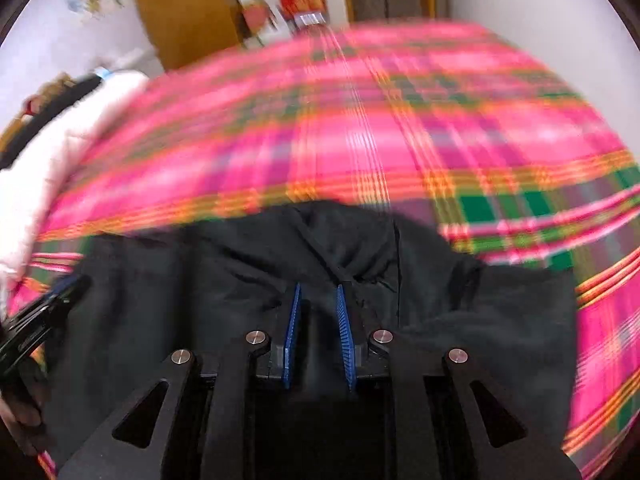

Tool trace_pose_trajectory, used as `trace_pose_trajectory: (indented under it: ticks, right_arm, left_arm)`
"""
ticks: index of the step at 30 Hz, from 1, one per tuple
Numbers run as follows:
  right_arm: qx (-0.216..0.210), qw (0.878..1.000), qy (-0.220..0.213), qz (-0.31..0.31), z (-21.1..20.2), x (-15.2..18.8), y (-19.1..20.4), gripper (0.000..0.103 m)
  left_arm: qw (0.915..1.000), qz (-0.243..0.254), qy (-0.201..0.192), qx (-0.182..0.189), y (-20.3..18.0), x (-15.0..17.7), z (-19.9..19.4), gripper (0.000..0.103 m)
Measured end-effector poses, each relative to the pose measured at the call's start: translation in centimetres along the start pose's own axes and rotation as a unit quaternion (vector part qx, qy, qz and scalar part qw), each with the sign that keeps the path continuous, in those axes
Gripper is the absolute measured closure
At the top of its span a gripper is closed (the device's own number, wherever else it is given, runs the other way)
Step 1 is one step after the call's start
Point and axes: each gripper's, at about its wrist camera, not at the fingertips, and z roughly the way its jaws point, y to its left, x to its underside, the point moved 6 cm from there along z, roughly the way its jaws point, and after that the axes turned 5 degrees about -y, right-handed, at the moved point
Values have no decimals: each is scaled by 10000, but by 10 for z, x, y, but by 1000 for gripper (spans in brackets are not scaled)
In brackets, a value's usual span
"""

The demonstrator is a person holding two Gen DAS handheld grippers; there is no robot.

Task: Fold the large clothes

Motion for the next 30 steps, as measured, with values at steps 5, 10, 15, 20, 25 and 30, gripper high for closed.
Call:
trace_pose_trajectory:
  ticks: [5,10,15,20,25,30]
  right_arm:
    - [-785,9961,-326,-227,-70,26,44,83]
    - [-641,9964,492,-247,-38,93,44,84]
    - [-643,9959,584,-245,-23,99,35,85]
    - [-581,9970,478,-162,-56,90,39,84]
    - [-859,9959,222,-193,-98,108,56,83]
    - [-712,9945,728,-257,-62,139,54,83]
  left_arm:
    - [9991,99,-246,328,-10,18,-73,73]
    - [9987,31,493,121,1,83,-64,73]
    - [9977,201,651,-28,3,97,-41,73]
    - [9978,30,657,101,-4,95,-67,74]
    - [9983,122,301,476,-32,95,-104,74]
    - [9944,498,853,383,-44,125,-64,74]
